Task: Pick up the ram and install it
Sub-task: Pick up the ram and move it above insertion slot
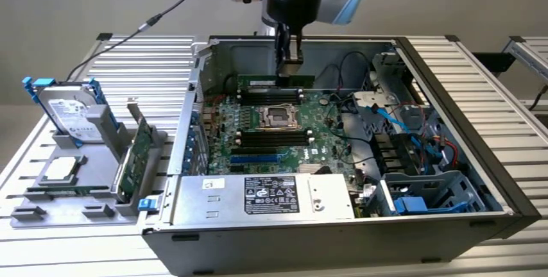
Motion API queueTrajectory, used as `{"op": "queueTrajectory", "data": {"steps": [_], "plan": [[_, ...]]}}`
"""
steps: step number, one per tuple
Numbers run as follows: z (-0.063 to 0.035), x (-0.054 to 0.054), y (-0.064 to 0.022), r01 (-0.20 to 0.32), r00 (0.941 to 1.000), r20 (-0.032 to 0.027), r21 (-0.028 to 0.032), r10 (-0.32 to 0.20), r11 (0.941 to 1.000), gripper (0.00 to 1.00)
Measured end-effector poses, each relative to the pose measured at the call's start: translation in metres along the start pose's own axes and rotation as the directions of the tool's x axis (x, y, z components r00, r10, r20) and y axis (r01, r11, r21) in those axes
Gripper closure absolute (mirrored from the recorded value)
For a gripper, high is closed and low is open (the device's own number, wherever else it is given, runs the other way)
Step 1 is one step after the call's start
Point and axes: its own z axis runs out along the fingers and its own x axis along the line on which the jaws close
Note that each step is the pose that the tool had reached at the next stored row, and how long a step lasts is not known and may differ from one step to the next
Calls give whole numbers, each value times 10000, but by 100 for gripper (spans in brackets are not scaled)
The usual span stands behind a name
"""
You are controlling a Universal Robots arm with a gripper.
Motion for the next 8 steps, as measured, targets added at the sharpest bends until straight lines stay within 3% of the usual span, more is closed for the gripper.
{"op": "queueTrajectory", "data": {"steps": [8], "plan": [[40, 0, -3, -59, 10000, -1, -12, 59, 10000, 86]]}}
